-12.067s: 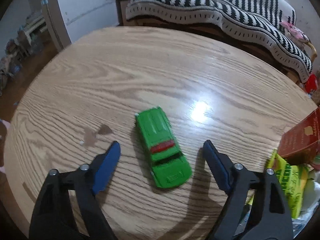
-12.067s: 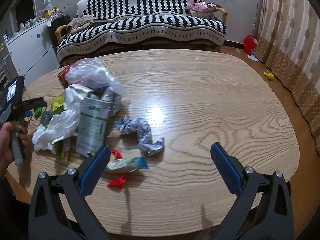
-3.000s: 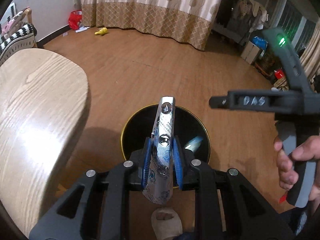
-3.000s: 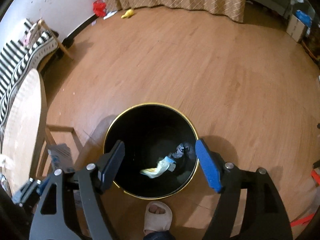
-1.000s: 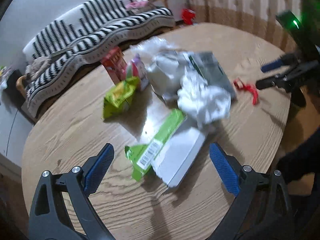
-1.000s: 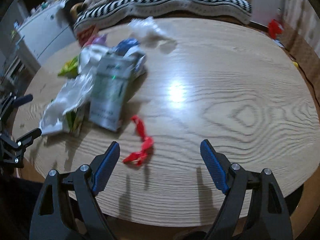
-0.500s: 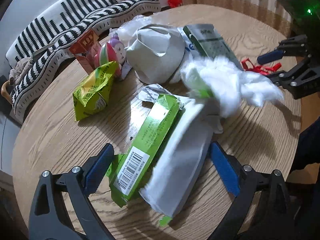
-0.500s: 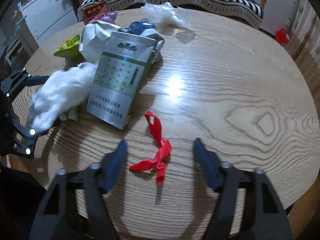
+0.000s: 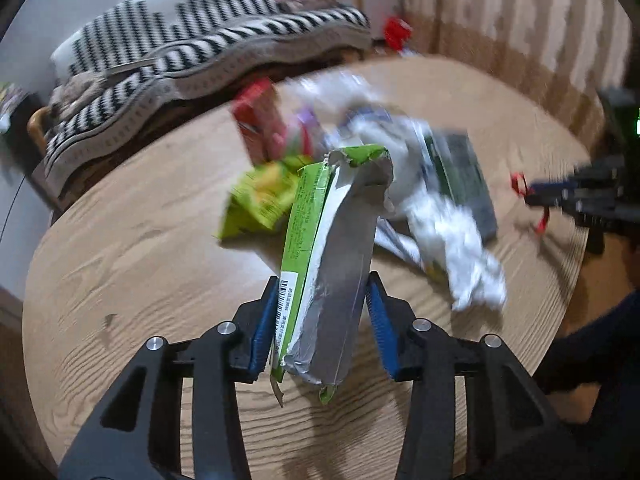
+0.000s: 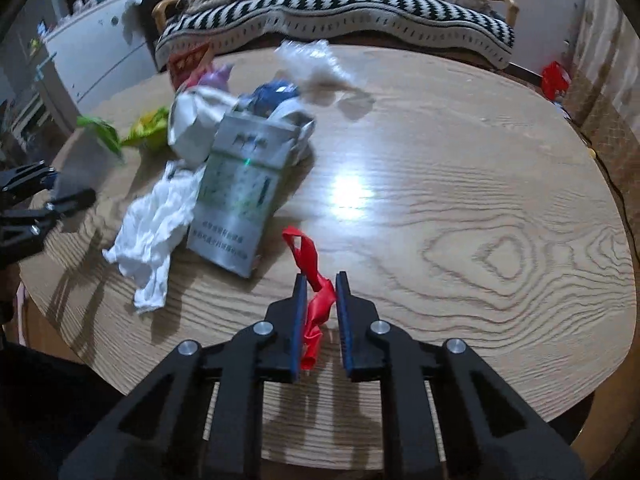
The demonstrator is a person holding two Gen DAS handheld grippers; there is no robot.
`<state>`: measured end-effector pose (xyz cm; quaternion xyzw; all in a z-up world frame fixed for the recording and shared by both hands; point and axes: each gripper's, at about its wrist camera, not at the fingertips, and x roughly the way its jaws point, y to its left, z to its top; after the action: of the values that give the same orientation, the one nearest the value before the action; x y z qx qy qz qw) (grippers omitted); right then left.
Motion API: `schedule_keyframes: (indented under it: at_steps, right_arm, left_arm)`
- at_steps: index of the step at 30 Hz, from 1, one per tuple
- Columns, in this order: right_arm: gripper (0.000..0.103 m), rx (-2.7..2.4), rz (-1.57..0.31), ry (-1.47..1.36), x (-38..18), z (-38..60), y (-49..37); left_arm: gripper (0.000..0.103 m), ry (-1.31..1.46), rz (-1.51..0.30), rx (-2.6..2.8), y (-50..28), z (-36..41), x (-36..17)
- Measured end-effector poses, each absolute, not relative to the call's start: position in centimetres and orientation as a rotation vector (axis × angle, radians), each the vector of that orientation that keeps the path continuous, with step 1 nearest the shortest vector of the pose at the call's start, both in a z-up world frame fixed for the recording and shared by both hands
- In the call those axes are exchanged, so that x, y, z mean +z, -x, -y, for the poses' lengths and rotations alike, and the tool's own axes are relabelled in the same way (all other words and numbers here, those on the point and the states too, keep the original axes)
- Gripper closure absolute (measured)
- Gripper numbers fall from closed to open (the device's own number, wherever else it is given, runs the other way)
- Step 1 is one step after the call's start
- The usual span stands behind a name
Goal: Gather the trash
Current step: 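Grasp the green-and-white box with the left tool, then carry both items over the bin and open both tools to drop them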
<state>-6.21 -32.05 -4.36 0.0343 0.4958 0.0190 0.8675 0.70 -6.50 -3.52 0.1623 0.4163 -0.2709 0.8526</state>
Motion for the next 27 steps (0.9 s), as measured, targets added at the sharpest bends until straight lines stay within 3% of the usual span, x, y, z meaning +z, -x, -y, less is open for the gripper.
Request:
schedule_keyframes:
  at_steps: [9,27]
  right_arm:
    - [0.088,-0.069,-1.005,-0.155,-3.6,38.8,8.8]
    - [0.088,-0.49,-0.917,-0.417,-4.1,61.7,24.9]
  left_arm:
    - [0.06,-0.288,-0.825,-0.571,-0.8,11.7,-1.2]
    - [0.06,-0.351,-0.816,-0.944,8.0,39.5,-3.2]
